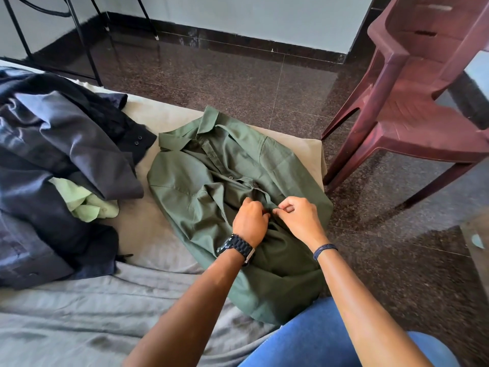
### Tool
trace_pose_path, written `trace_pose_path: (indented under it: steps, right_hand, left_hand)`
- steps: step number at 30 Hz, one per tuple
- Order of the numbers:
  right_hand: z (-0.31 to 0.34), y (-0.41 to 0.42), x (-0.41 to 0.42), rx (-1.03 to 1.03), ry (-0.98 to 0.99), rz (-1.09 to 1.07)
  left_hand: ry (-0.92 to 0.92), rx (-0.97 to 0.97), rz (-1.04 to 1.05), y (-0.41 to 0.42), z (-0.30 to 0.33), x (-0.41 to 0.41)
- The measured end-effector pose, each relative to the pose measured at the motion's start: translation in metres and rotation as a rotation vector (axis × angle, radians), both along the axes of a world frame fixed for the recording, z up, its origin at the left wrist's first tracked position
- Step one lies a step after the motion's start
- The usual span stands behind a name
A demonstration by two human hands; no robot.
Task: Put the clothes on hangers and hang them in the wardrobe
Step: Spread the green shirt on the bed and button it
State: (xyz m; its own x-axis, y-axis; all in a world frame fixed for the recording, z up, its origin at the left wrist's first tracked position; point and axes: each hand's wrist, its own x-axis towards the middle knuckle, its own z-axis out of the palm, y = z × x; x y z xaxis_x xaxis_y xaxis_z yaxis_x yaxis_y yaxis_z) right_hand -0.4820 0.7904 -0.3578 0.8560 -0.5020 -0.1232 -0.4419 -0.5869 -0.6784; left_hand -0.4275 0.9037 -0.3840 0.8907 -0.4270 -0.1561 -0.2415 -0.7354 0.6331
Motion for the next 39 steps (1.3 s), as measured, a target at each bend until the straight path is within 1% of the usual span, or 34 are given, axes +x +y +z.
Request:
trace_pose_path:
  steps: [3,5,8,10,12,13,15,17,20,22,24,25,26,31,37,39]
  right_hand:
    - [-0.001,0.002,-0.002,0.004,-0.006,-0.004]
    - [0.000,0.002,-0.003,0.009,-0.007,-0.006]
    - [0.000,0.003,-0.004,0.016,0.007,-0.004]
    - [0.000,0.005,-0.005,0.019,0.010,-0.005]
    - [0.001,0.006,-0.006,0.012,0.017,-0.002]
    - [0.002,0.007,-0.006,0.009,0.015,-0.004]
    - [0.005,0.008,-0.007,0.015,-0.010,-0.020]
    - [0.009,0.010,-0.007,0.011,-0.039,-0.034]
    - [0.013,0.012,-0.008,-0.009,-0.073,-0.014]
    - [0.016,0.016,-0.010,-0.093,-0.129,0.001]
    - [0.017,0.021,-0.013,-0.287,-0.216,0.002]
    - [0.017,0.023,-0.014,-0.358,-0.247,-0.004]
    - [0.018,0.026,-0.015,-0.380,-0.263,-0.001]
    - [0.012,0.034,-0.015,-0.287,-0.228,0.091]
    - [0.016,0.033,-0.014,-0.200,-0.194,0.062]
    - [0.018,0.032,-0.015,-0.139,-0.170,0.033]
  left_hand:
    - [0.062,-0.016,0.020,-0.005,-0.004,0.005]
    - [0.079,0.013,0.008,-0.007,-0.007,0.006]
    - [0.107,0.082,-0.034,-0.007,-0.010,0.009]
    - [0.144,0.060,-0.064,-0.005,-0.008,0.013]
    - [0.200,-0.025,-0.070,0.000,-0.005,0.015]
    - [0.227,-0.099,-0.058,0.003,-0.004,0.015]
    - [0.305,-0.250,-0.003,0.009,0.000,0.011]
    - [0.360,-0.358,0.048,0.013,0.002,0.006]
    - [0.393,-0.453,0.135,0.013,0.003,-0.001]
    - [0.404,-0.505,0.181,0.012,0.005,-0.004]
    - [0.393,-0.537,0.215,0.011,0.007,-0.007]
    - [0.381,-0.536,0.229,0.011,0.009,-0.008]
    - [0.366,-0.534,0.235,0.011,0.010,-0.010]
    - [0.413,-0.542,0.243,0.010,0.008,-0.013]
    - [0.504,-0.649,0.235,0.013,0.012,-0.014]
    - [0.523,-0.664,0.222,0.014,0.013,-0.014]
